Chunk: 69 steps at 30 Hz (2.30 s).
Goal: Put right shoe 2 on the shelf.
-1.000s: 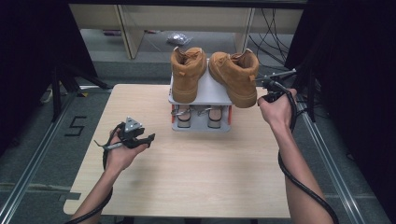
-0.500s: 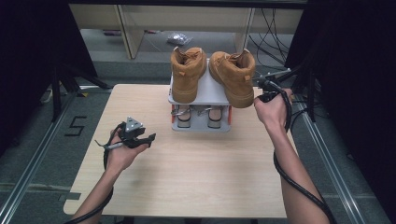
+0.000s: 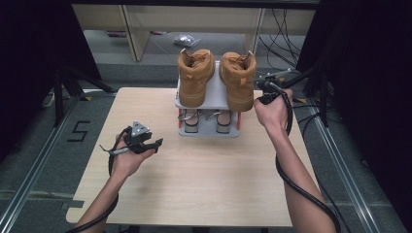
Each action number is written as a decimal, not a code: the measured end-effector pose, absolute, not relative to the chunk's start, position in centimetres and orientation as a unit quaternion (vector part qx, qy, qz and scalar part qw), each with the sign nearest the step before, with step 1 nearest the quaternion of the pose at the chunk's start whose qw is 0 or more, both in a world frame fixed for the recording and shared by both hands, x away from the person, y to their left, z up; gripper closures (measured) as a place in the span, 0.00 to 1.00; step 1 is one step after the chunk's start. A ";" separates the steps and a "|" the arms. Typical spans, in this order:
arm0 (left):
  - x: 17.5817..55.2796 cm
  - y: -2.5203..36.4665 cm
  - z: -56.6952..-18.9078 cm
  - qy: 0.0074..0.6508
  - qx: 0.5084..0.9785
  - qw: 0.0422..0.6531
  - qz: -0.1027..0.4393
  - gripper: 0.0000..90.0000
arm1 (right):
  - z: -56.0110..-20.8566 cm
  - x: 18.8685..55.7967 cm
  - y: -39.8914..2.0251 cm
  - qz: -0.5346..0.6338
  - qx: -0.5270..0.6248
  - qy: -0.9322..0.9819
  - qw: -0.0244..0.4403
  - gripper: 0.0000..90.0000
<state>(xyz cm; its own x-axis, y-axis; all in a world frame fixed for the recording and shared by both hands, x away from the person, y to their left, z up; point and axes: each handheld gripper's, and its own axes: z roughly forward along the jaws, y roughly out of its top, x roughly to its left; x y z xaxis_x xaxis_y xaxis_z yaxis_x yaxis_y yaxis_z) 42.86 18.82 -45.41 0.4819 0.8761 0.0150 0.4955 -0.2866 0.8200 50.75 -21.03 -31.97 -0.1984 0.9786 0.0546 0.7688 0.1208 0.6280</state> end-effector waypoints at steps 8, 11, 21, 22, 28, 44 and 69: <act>42.8 19.1 -45.4 0.454 0.760 0.397 0.241 0.53 | -31.4 49.2 -21.4 0.308 0.591 0.711 0.224 0.88; 42.7 19.0 -45.4 0.452 0.761 0.399 0.241 0.53 | -31.3 48.7 -21.4 0.312 0.592 0.709 0.222 0.85; 42.8 19.0 -45.3 0.447 0.764 0.397 0.243 0.53 | -32.1 47.0 -20.8 0.335 0.551 0.723 0.248 0.64; 42.8 19.0 -45.3 0.448 0.764 0.398 0.242 0.53 | -32.1 46.9 -20.9 0.335 0.545 0.727 0.250 0.61; 42.6 18.9 -45.4 0.452 0.764 0.392 0.242 0.53 | -32.5 46.7 -20.7 0.359 0.544 0.723 0.227 0.53; 42.7 19.2 -45.5 0.453 0.762 0.394 0.242 0.53 | -33.4 47.3 -18.5 0.354 0.533 0.726 0.252 0.30; 42.8 18.8 -45.7 0.451 0.765 0.392 0.239 0.53 | -33.8 49.0 -18.0 0.355 0.505 0.746 0.251 0.30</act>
<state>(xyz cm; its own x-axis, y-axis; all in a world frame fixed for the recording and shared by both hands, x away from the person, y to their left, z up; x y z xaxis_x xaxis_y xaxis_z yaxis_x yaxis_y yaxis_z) 42.79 18.83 -45.69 0.4792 0.8776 0.0127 0.5019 -0.2858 0.8163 48.98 -18.00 -33.80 -0.3639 0.9313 -0.0149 0.5755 0.2374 0.7826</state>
